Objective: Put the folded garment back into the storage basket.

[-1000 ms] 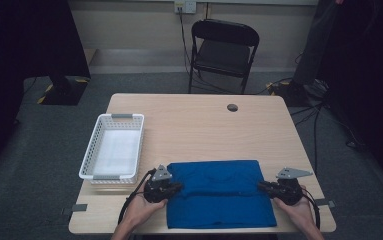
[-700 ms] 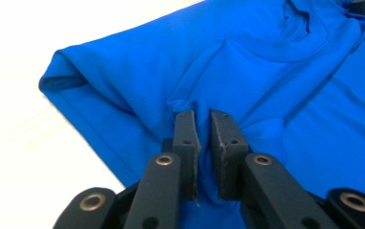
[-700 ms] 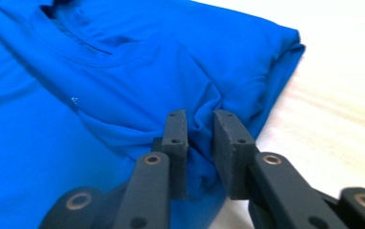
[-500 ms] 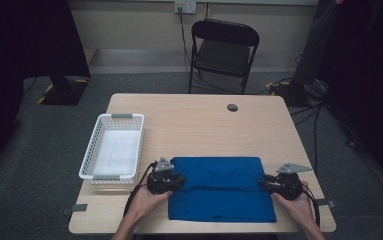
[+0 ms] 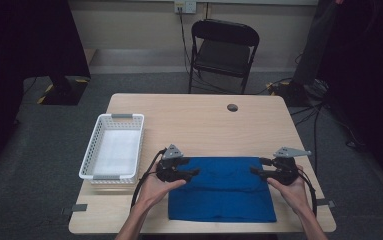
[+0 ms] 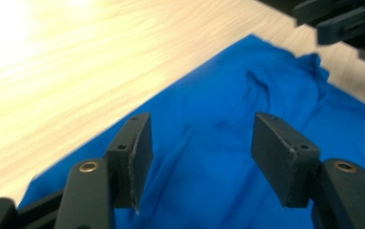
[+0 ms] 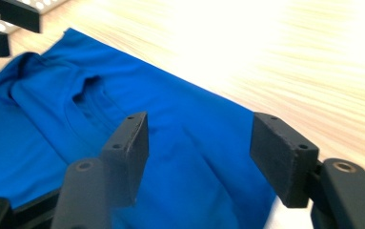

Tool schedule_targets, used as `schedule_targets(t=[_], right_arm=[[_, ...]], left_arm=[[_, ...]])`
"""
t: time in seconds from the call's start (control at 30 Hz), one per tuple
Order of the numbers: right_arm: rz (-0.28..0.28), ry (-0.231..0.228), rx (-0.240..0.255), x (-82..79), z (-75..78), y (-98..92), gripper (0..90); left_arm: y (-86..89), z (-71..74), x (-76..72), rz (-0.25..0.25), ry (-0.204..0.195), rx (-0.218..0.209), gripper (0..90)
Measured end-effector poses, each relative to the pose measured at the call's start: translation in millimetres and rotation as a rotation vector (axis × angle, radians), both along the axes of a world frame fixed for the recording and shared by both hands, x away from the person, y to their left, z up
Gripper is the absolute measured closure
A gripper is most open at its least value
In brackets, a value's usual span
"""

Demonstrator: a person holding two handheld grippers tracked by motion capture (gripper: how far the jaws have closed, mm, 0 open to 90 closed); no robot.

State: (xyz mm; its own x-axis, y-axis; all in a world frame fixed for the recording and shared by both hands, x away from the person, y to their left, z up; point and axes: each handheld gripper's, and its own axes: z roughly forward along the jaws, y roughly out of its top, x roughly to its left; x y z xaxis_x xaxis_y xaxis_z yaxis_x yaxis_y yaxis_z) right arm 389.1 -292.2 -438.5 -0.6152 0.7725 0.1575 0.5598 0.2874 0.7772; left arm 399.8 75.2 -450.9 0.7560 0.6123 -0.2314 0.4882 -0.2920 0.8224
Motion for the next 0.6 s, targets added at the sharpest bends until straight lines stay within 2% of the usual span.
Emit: schedule_targets(t=[0.1, 0.2, 0.3, 0.37, 0.6], right_arm=[[0.021, 0.015, -0.011, 7.8, -4.2, 11.0, 41.2], [0.047, 0.03, -0.047, 12.8, -12.4, 21.3, 46.4], [0.054, 0.046, -0.076, 17.2, -21.7, 27.7, 52.8], [0.055, 0.06, -0.079, 19.9, -27.2, 29.2, 56.0], [0.051, 0.069, -0.092, 23.1, -35.7, 32.7, 63.4]], left_arm=[[-10.4, -4.0, 6.7, -0.005, 0.006, -0.002, 45.3], [-17.5, -12.3, 10.5, -0.014, 0.019, 0.017, 50.6], [-21.4, -20.3, 12.0, -0.021, 0.035, 0.022, 56.4], [-23.6, -25.8, 12.2, -0.021, 0.042, 0.024, 59.2], [-28.4, -38.7, 14.8, -0.008, 0.044, 0.061, 62.4]])
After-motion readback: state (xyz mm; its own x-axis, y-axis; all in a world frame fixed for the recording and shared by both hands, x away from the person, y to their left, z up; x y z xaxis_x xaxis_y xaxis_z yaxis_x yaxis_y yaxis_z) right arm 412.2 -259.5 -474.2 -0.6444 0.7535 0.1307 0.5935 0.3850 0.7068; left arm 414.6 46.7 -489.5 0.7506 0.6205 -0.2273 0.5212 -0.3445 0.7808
